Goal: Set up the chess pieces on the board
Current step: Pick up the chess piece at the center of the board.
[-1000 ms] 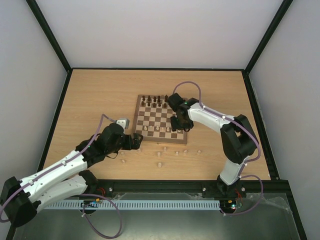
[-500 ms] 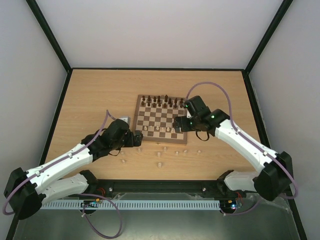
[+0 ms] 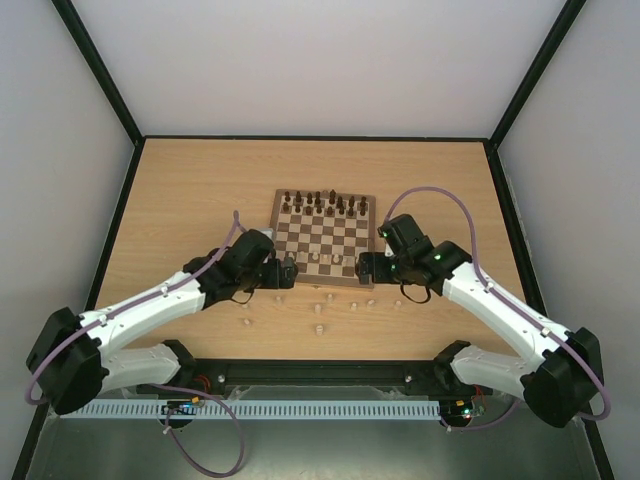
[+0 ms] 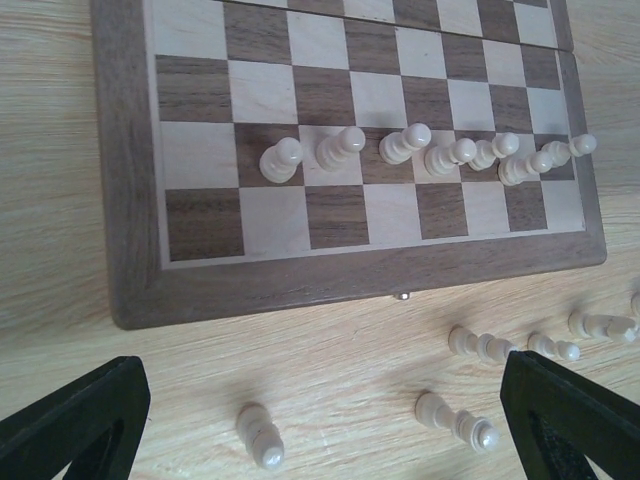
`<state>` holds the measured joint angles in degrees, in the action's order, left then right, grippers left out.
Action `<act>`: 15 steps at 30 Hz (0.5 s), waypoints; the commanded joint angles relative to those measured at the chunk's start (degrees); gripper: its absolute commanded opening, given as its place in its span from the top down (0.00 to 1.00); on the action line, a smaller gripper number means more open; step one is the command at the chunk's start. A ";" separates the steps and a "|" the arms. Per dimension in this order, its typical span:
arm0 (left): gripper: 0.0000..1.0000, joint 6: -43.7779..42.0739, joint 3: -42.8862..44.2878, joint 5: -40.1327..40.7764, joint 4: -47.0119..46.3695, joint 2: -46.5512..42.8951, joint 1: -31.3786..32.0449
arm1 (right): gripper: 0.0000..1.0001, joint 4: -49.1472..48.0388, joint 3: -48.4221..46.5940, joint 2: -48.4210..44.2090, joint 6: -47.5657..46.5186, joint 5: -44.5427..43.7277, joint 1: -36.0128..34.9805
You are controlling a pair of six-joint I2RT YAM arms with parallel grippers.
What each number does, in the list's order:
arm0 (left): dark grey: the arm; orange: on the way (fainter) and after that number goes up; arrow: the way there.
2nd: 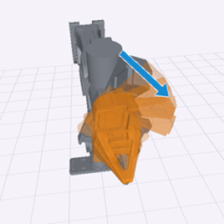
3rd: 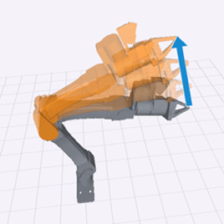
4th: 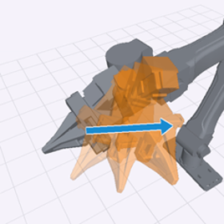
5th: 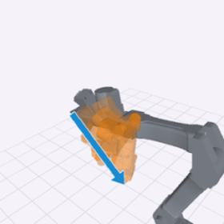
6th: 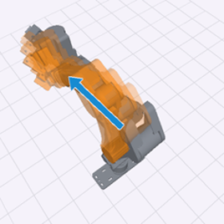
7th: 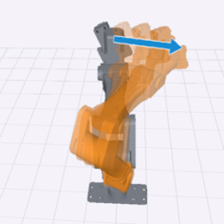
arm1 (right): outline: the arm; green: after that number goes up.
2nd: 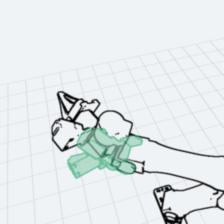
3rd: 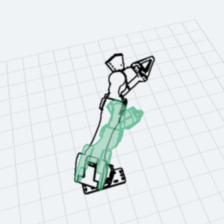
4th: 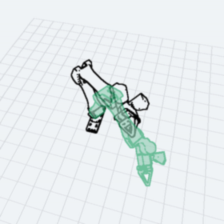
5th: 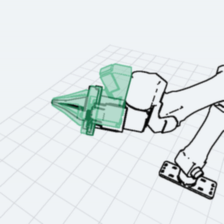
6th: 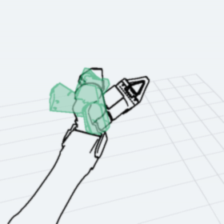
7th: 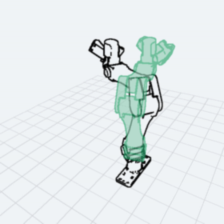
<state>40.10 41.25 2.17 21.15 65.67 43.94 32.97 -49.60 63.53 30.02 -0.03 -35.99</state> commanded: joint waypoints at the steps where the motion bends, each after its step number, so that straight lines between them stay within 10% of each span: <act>1: 0.01 -2.41 0.66 -2.29 -3.34 1.75 -0.29 | 0.09 0.83 1.43 -0.42 2.14 2.31 -1.27; 15: 0.01 0.36 -7.44 -0.36 -4.95 -12.40 -0.26 | 0.35 5.47 -2.82 8.69 6.01 -5.98 -15.88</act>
<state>39.29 35.94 0.16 15.92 58.22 43.94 34.13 -50.33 69.97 34.33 -2.22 -49.84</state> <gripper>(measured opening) 0.991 0.690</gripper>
